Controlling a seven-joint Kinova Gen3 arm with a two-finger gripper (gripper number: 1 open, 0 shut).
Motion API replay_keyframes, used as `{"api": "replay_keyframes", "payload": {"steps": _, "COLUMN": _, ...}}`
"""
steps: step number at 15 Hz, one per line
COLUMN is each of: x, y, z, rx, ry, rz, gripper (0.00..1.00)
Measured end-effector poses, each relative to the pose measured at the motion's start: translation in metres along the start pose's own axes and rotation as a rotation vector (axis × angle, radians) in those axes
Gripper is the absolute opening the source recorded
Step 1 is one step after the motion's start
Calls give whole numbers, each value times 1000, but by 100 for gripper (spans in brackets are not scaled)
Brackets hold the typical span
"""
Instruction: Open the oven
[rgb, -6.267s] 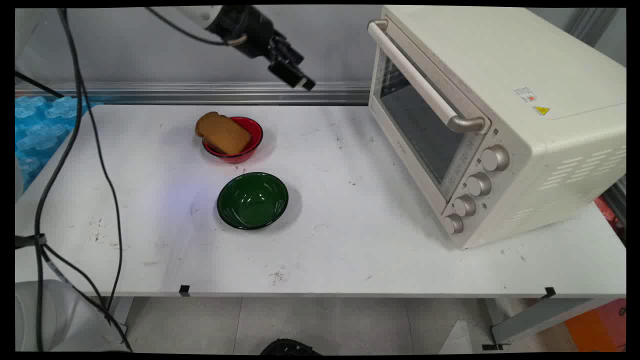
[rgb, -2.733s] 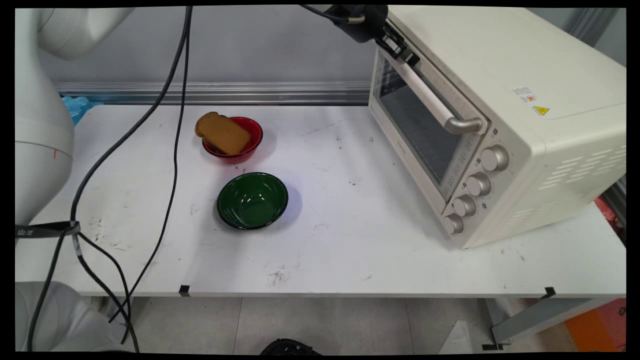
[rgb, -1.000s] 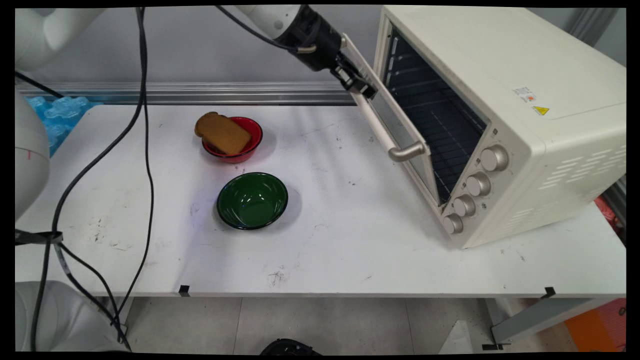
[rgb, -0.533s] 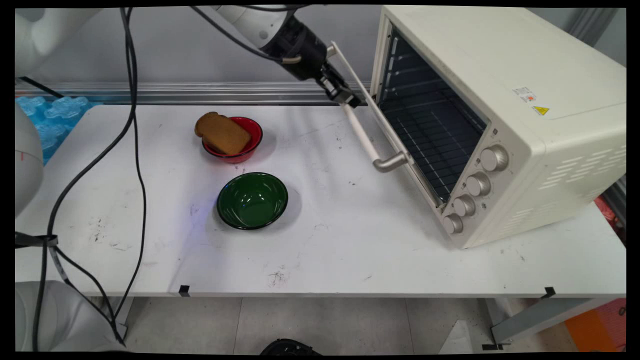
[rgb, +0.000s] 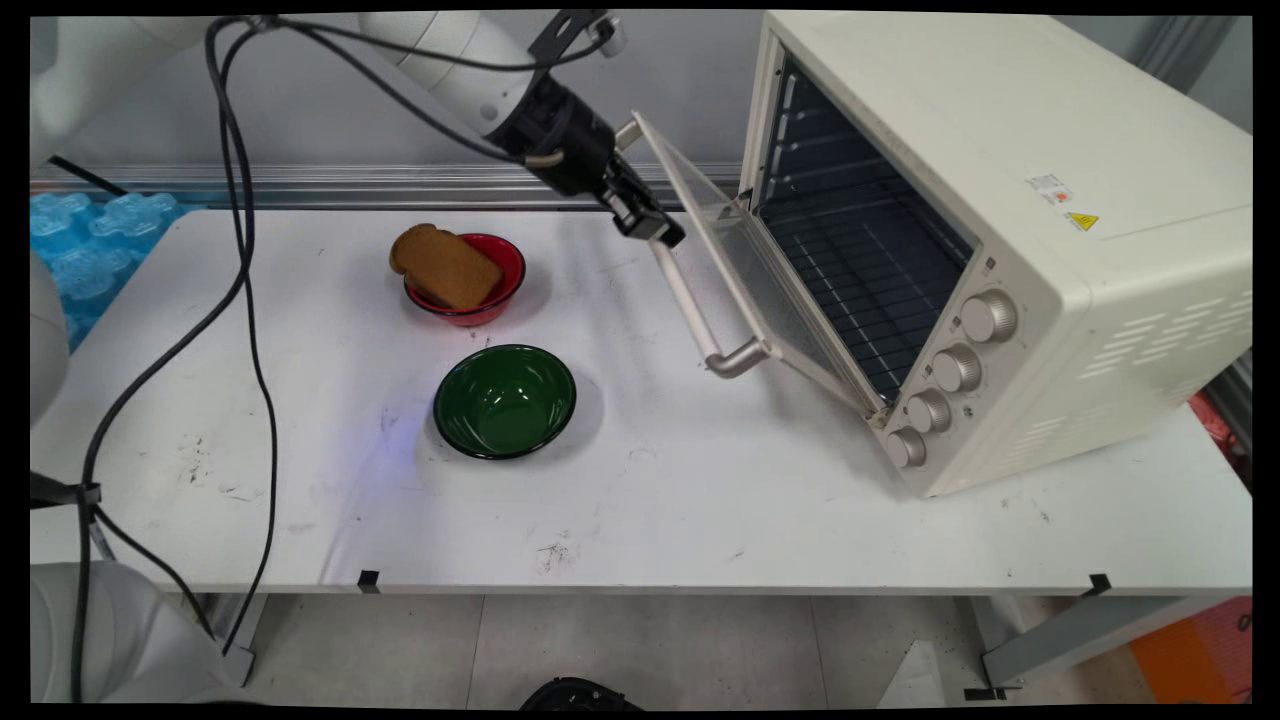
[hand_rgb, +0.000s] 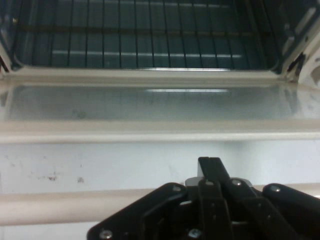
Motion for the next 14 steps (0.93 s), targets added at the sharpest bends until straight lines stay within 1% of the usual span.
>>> {"api": "replay_keyframes", "payload": {"steps": 5, "x": -22, "y": 0, "z": 4, "rx": 0, "ry": 7, "rz": 4, "gripper": 0}}
{"api": "replay_keyframes", "payload": {"steps": 14, "x": -70, "y": -3, "z": 20, "rx": -5, "ry": 47, "rz": 42, "gripper": 0}}
